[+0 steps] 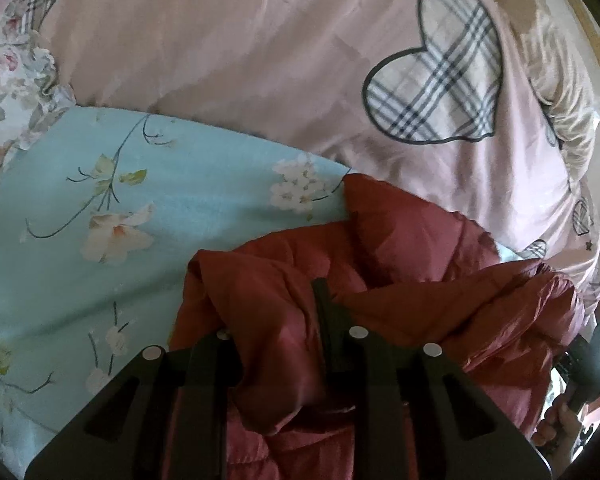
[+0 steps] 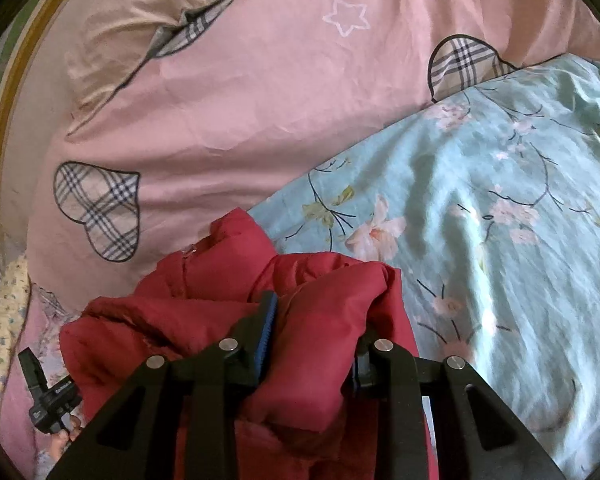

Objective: Fold large clothes

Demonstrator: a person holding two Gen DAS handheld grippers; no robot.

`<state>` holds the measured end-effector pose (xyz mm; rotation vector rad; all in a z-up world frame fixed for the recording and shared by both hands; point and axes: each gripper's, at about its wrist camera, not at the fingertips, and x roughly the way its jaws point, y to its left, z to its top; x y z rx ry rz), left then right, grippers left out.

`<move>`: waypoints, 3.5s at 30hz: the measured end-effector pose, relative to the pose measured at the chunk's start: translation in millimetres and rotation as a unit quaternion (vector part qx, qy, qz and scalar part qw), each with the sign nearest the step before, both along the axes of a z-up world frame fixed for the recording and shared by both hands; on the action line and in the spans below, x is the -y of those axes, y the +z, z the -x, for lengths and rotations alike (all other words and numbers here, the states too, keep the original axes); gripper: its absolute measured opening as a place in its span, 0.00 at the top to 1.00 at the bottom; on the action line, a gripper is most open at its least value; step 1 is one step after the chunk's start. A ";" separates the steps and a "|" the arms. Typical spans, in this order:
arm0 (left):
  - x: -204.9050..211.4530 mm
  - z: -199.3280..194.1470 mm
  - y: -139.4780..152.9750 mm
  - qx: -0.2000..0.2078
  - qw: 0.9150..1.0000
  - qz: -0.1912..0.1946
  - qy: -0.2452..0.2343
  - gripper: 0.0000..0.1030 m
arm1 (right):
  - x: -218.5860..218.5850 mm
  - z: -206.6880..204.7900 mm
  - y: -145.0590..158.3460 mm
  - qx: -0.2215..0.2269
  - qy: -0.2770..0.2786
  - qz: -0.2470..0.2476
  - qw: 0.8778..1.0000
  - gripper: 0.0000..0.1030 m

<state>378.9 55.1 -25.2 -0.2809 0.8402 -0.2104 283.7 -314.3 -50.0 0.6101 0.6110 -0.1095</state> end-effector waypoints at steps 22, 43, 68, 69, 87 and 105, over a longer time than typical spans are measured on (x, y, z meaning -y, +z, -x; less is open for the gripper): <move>-13.4 37.3 21.8 0.044 0.999 -0.028 0.004 0.50 | -3.0 -36.1 -27.2 -0.011 -0.008 0.029 0.999 0.68; 87.1 94.6 2.9 0.026 0.989 -0.084 -0.115 0.46 | -3.3 -48.7 -26.6 -0.016 -0.011 0.037 0.999 0.65; 54.8 23.5 -17.5 0.007 0.991 -0.113 -0.069 0.54 | -44.8 -44.1 -33.8 -0.091 0.079 0.148 0.982 0.00; 49.3 13.5 -21.7 -0.002 0.993 -0.098 -0.069 0.54 | -37.0 -48.5 -38.2 -0.095 0.073 0.129 0.984 0.00; 30.0 14.7 -15.6 -0.013 0.998 -0.047 -0.050 0.51 | -14.0 -48.4 -59.1 -0.089 0.055 0.081 0.991 0.00; -41.0 75.5 -8.2 0.005 0.999 0.035 -0.009 0.32 | 15.5 34.6 -31.3 -0.076 0.063 0.040 0.994 0.00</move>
